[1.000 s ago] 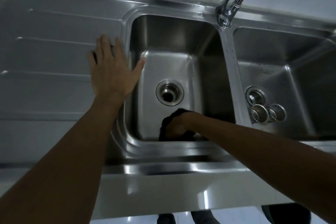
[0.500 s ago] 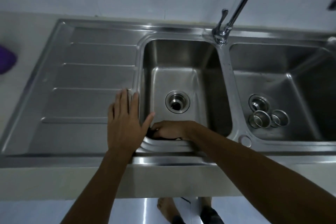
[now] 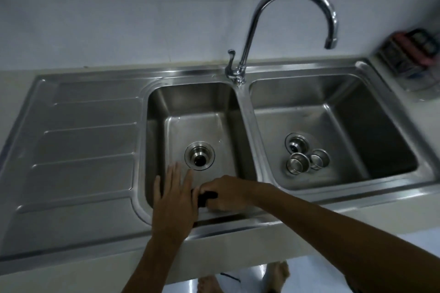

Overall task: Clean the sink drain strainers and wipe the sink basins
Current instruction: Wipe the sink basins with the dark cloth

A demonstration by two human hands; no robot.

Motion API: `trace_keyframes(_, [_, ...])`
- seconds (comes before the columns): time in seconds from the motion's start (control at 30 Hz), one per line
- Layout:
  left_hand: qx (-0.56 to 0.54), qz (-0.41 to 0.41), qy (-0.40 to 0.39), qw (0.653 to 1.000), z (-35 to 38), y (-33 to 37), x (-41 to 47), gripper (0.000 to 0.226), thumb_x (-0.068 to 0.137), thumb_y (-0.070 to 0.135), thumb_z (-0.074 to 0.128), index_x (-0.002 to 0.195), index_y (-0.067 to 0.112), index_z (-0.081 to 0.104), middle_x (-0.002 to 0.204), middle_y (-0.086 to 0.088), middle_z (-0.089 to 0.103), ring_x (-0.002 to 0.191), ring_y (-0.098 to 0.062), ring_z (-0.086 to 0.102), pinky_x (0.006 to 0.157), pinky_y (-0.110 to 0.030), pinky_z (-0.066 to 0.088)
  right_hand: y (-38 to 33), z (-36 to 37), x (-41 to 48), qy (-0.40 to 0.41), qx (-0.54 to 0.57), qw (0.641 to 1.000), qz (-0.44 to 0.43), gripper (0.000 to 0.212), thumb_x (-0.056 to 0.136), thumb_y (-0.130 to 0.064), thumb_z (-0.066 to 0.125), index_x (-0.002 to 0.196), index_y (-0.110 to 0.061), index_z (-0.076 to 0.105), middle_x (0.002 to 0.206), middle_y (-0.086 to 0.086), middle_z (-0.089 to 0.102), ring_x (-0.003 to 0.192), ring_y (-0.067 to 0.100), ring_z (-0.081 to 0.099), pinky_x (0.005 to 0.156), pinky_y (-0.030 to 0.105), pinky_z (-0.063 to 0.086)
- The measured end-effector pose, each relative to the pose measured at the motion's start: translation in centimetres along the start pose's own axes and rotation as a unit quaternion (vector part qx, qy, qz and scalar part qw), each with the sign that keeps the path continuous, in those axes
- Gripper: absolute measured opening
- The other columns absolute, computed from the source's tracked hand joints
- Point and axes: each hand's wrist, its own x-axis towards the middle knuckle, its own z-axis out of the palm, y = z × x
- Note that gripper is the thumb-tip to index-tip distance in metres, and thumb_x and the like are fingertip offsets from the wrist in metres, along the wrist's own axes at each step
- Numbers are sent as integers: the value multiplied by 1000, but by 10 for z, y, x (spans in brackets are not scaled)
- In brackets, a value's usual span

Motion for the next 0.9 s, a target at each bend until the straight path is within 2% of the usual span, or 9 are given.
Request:
trace_keyframes(0.07, [-19, 15, 1, 1000, 4, 36, 3, 79, 106, 51, 3, 144, 12, 60, 159, -19, 43, 150, -36, 39, 119, -62, 32, 18, -6, -32, 30, -44, 999, 1, 25, 98, -23, 59, 122, -17, 64, 122, 5, 70, 109, 26, 66, 98, 43, 51])
trace_keyframes(0.13, [-49, 34, 26, 998, 9, 72, 7, 63, 106, 39, 20, 135, 9, 67, 152, -20, 52, 144, -37, 47, 115, -61, 38, 39, -13, -66, 68, -76, 995, -2, 26, 92, -18, 65, 117, -14, 64, 120, 7, 68, 109, 27, 64, 93, 43, 52])
trace_keyframes(0.23, [-66, 65, 52, 994, 15, 128, 16, 54, 106, 32, 28, 135, 9, 68, 148, -20, 57, 142, -36, 51, 112, -60, 41, 71, -25, -114, 120, -140, 983, -1, 21, 91, -23, 63, 111, -16, 66, 118, 4, 66, 110, 24, 61, 87, 39, 54])
trace_keyframes(0.33, [-64, 110, 46, 991, 26, 192, 30, 53, 103, 39, 37, 132, 9, 70, 144, -19, 61, 136, -37, 57, 107, -60, 46, 119, -41, -165, 120, -183, 975, 43, 21, 96, -28, 62, 112, -16, 67, 118, 2, 66, 105, 20, 63, 81, 28, 53])
trace_keyframes(0.43, [-75, 152, 12, 986, 41, 271, 46, 63, 101, 51, 35, 136, 12, 68, 145, -15, 61, 136, -35, 58, 108, -61, 46, 179, -54, -228, 133, -154, 972, 115, 23, 95, -24, 63, 118, -21, 65, 124, 1, 64, 108, 22, 64, 86, 35, 54])
trace_keyframes(0.53, [-87, 217, 1, 972, 62, 358, 61, 64, 102, 55, 38, 137, 10, 67, 144, -14, 62, 135, -31, 58, 110, -58, 45, 243, -67, -296, 170, -145, 961, 162, 30, 94, -20, 61, 123, -21, 66, 129, 0, 64, 117, 21, 61, 95, 33, 51])
trace_keyframes(0.67, [-108, 246, -19, 963, 83, 468, 82, 71, 103, 60, 31, 145, 10, 60, 148, -13, 59, 138, -31, 55, 114, -56, 40, 322, -82, -380, 232, -132, 939, 216, 37, 93, -14, 59, 128, -22, 67, 138, -1, 61, 129, 18, 55, 106, 34, 49])
trace_keyframes(0.8, [-81, 269, -37, 959, 95, 552, 105, 78, 103, 66, 18, 159, 16, 39, 165, -9, 38, 154, -26, 32, 123, -53, 17, 381, -96, -439, 285, -116, 916, 258, 42, 91, -8, 62, 130, -21, 67, 138, -3, 62, 126, 21, 57, 101, 38, 52])
trace_keyframes(0.9, [-68, 281, -38, 957, 103, 595, 119, 75, 104, 66, 22, 162, 19, 30, 169, -6, 29, 157, -22, 23, 125, -52, 10, 413, -105, -467, 318, -106, 900, 278, 45, 90, -6, 63, 133, -21, 65, 139, -5, 61, 127, 22, 57, 100, 39, 53])
